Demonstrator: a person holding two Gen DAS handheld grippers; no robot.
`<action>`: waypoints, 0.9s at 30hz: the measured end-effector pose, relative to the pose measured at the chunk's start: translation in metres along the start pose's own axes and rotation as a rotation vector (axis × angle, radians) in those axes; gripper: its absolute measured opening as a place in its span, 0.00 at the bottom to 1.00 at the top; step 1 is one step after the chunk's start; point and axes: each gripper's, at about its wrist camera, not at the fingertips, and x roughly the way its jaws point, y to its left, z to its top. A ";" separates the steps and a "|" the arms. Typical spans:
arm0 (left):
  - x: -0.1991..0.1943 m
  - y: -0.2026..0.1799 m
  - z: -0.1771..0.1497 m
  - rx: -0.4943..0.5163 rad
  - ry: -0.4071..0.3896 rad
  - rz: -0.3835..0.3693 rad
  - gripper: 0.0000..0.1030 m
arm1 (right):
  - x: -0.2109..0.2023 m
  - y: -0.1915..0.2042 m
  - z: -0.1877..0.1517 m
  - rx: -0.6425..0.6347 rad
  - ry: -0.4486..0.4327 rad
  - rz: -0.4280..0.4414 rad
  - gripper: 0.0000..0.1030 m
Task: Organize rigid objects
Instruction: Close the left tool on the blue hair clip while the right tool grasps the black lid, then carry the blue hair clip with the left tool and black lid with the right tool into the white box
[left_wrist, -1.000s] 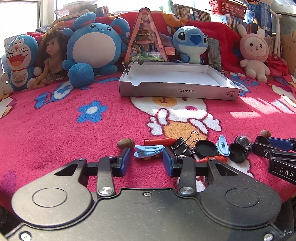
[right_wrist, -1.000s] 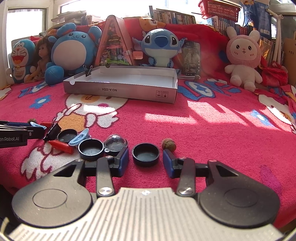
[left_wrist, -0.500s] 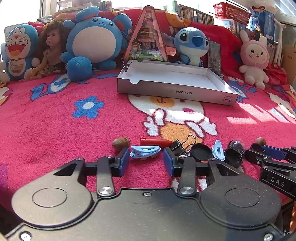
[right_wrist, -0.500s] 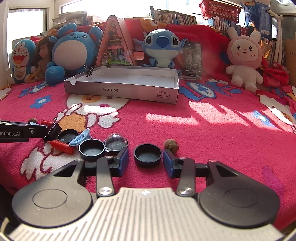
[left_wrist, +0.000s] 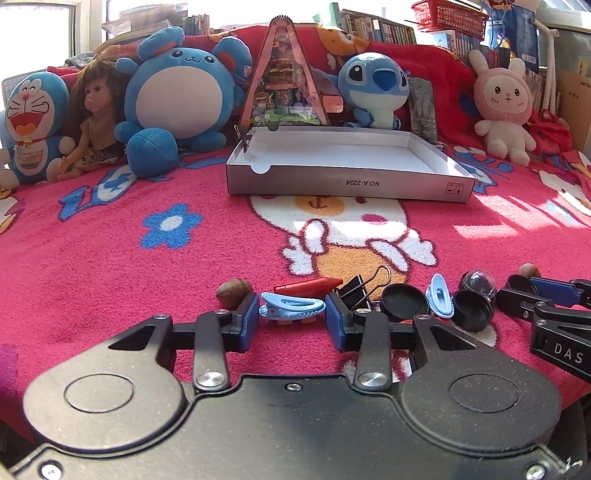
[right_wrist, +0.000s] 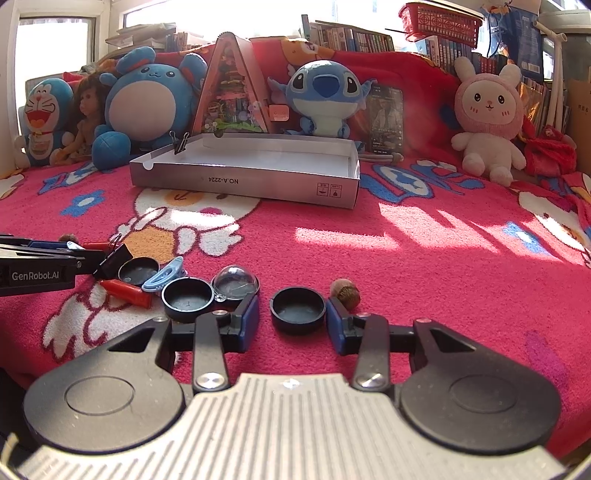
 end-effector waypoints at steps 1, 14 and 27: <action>-0.001 0.000 0.000 0.001 0.000 0.000 0.36 | 0.000 0.000 0.000 0.001 -0.002 0.003 0.40; -0.009 0.013 0.033 -0.028 -0.037 -0.024 0.36 | -0.005 -0.002 0.018 0.009 -0.051 0.020 0.36; 0.024 0.021 0.113 -0.069 -0.086 -0.082 0.36 | 0.043 -0.041 0.088 0.144 -0.024 0.059 0.36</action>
